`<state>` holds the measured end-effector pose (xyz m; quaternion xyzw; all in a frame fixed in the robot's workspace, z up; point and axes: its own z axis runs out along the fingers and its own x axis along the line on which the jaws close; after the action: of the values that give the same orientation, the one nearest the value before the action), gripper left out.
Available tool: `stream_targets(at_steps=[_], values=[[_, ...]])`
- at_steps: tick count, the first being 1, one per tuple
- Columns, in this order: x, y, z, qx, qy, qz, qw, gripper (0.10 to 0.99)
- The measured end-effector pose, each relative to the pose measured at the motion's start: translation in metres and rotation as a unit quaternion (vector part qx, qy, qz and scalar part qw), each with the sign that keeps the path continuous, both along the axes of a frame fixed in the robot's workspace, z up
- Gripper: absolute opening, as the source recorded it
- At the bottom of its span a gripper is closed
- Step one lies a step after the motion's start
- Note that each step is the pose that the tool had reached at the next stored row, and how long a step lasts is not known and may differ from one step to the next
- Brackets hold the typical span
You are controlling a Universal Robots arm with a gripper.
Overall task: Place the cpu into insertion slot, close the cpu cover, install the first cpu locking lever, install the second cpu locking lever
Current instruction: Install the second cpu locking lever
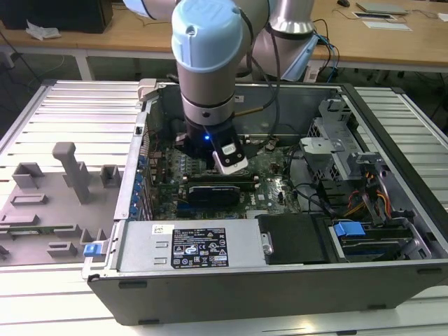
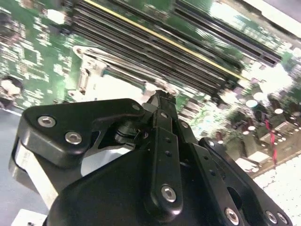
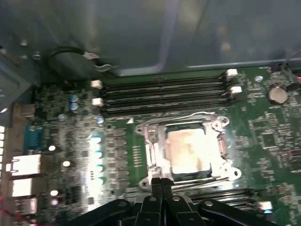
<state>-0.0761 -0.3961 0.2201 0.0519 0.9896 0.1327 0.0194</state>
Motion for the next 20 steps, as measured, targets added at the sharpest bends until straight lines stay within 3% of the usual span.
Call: stream_targets(at_steps=[5, 9, 11, 12, 13, 20], values=[[0.0191, 0.0002, 0.0000, -0.0004, 0.0033, 0.000, 1.0000, 0.106], [0.0226, 0.0125, 0.0000, -0.0093, 0.0039, 0.000, 0.9999, 0.106], [0.0236, 0.0149, -0.0001, -0.0138, 0.0044, 0.000, 0.9999, 0.106], [0.0250, 0.0162, 0.0000, -0.0210, 0.0053, 0.000, 0.9998, 0.106], [0.0257, 0.0171, 0.0000, -0.0225, 0.0054, 0.000, 0.9997, 0.106], [0.0295, 0.0275, 0.0000, -0.0226, 0.0054, 0.000, 0.9997, 0.106]])
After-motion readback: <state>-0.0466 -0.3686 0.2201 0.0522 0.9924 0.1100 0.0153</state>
